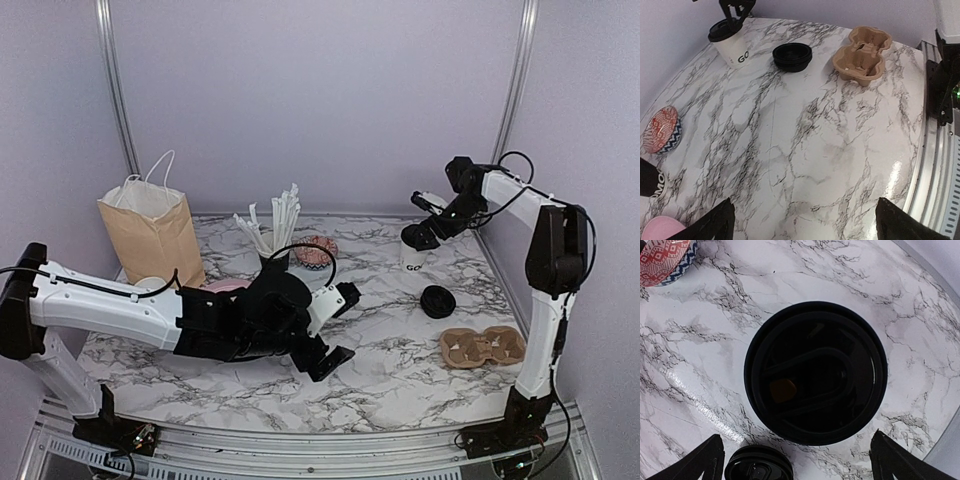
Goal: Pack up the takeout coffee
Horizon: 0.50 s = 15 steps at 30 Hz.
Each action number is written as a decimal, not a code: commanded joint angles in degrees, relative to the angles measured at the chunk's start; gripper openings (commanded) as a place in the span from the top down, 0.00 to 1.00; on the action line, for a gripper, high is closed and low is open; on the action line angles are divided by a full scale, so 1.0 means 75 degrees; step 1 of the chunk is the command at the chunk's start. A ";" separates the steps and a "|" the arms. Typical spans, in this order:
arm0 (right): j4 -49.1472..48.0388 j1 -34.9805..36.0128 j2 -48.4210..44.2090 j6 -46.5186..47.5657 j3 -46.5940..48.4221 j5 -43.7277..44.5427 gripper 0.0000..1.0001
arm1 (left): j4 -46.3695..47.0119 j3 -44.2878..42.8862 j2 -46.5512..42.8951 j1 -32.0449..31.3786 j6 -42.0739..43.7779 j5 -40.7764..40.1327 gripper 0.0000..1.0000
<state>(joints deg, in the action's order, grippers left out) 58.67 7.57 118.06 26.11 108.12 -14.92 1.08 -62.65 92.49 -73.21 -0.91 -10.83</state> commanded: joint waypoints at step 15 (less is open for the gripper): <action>-0.3598 0.0419 -0.4336 0.0792 -0.6110 -0.5953 0.01 | -0.6846 -0.0714 -0.3753 0.3395 -0.3531 -0.2990 0.44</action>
<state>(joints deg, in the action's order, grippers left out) 40.12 7.97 84.62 27.00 69.12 -41.36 -41.23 -69.89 68.34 -54.41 -24.38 -36.80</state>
